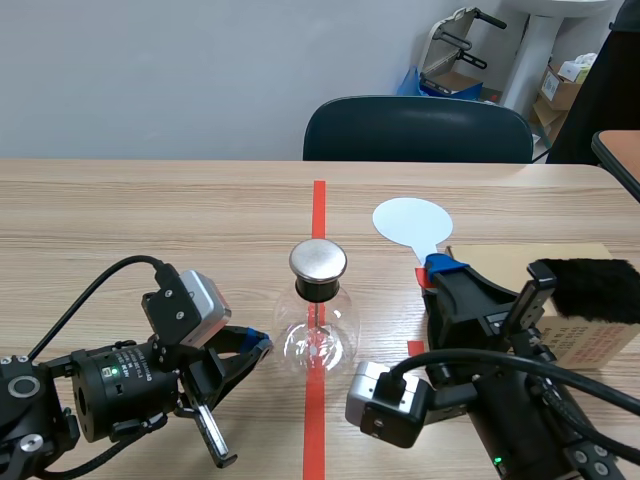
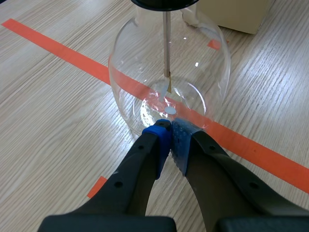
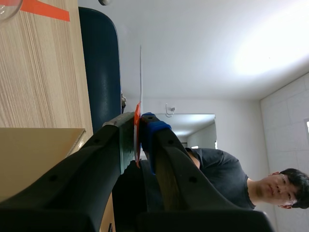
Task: Do the electroscope experiment
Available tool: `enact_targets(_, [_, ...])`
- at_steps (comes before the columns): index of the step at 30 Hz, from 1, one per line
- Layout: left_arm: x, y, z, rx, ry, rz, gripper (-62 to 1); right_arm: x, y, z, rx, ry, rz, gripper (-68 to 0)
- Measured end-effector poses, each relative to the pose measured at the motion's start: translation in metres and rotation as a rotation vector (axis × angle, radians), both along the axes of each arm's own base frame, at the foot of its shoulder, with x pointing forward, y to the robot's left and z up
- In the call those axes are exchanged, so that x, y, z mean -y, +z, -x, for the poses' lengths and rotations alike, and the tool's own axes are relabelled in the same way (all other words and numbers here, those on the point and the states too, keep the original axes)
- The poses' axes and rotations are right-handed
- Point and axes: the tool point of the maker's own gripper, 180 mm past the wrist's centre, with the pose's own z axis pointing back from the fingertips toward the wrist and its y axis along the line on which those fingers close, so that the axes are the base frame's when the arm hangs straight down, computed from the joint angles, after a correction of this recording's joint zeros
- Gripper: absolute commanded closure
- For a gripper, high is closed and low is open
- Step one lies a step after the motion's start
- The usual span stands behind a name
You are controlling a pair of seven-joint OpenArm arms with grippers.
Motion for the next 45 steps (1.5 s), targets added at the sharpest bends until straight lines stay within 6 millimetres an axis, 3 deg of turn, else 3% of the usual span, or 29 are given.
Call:
enact_targets(15, [0.000, 0.000, 0.000, 0.000, 0.000, 0.000, -1.5, -0.046, -0.002, 0.025, -0.003, 0.294, 0.019, -1.7])
enact_targets(22, [0.000, 0.000, 0.000, 0.000, 0.000, 0.000, -1.5, -0.058, -0.003, 0.035, -0.002, 0.381, 0.028, -1.7])
enact_targets(41, [0.000, 0.000, 0.000, 0.000, 0.000, 0.000, -1.5, -0.060, -0.003, 0.037, -0.002, 0.391, 0.029, -1.7])
enact_targets(45, [0.000, 0.000, 0.000, 0.000, 0.000, 0.000, -1.5, -0.052, -0.003, 0.030, -0.002, 0.336, 0.025, -1.7])
